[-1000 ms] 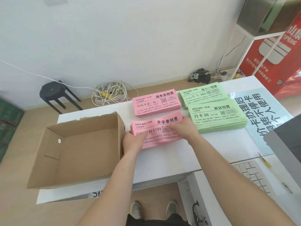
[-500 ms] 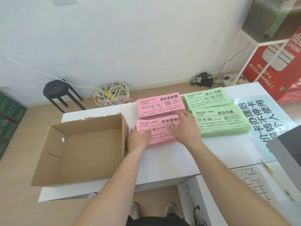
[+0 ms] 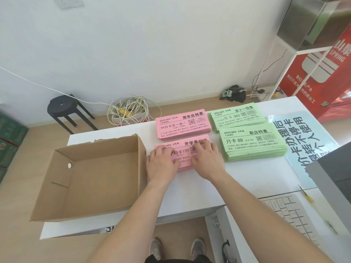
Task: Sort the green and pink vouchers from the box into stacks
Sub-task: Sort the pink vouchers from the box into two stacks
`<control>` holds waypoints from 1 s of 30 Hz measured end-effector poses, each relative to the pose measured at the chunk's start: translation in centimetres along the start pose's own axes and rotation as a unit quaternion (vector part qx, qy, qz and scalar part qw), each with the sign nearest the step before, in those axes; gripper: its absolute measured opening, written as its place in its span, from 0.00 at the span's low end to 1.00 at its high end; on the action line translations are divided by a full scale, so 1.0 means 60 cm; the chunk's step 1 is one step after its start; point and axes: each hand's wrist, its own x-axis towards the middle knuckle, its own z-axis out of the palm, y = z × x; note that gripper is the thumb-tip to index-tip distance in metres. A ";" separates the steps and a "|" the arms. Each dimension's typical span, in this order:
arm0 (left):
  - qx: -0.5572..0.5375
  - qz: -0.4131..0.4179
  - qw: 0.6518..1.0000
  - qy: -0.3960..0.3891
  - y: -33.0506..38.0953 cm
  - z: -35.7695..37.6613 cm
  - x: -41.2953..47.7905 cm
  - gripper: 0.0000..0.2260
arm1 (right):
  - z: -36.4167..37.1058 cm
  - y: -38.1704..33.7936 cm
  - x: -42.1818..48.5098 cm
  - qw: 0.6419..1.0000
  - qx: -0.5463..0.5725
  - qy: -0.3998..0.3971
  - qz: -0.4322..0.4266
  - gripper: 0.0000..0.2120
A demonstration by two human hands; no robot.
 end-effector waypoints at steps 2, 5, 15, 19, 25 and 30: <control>0.006 -0.002 1.000 -0.028 0.001 -0.012 0.007 0.16 | -0.001 0.000 -0.002 1.000 0.003 -0.011 -0.001 0.20; 0.018 -0.005 0.996 -0.087 0.010 -0.033 0.022 0.17 | -0.018 -0.003 0.007 0.999 -0.008 -0.048 -0.004 0.22; -0.009 0.051 0.996 -0.074 0.049 -0.103 0.115 0.18 | -0.099 0.025 0.089 0.996 0.049 -0.012 0.067 0.27; -0.020 0.113 0.990 -0.081 0.074 -0.098 0.185 0.17 | -0.113 0.022 0.151 0.992 0.068 -0.026 0.103 0.27; -0.013 0.158 0.982 -0.104 0.094 -0.063 0.261 0.15 | -0.091 0.013 0.224 0.978 0.105 -0.075 0.166 0.26; 0.001 0.168 0.981 -0.100 0.080 -0.044 0.278 0.14 | -0.068 0.006 0.251 0.964 0.128 -0.087 0.215 0.22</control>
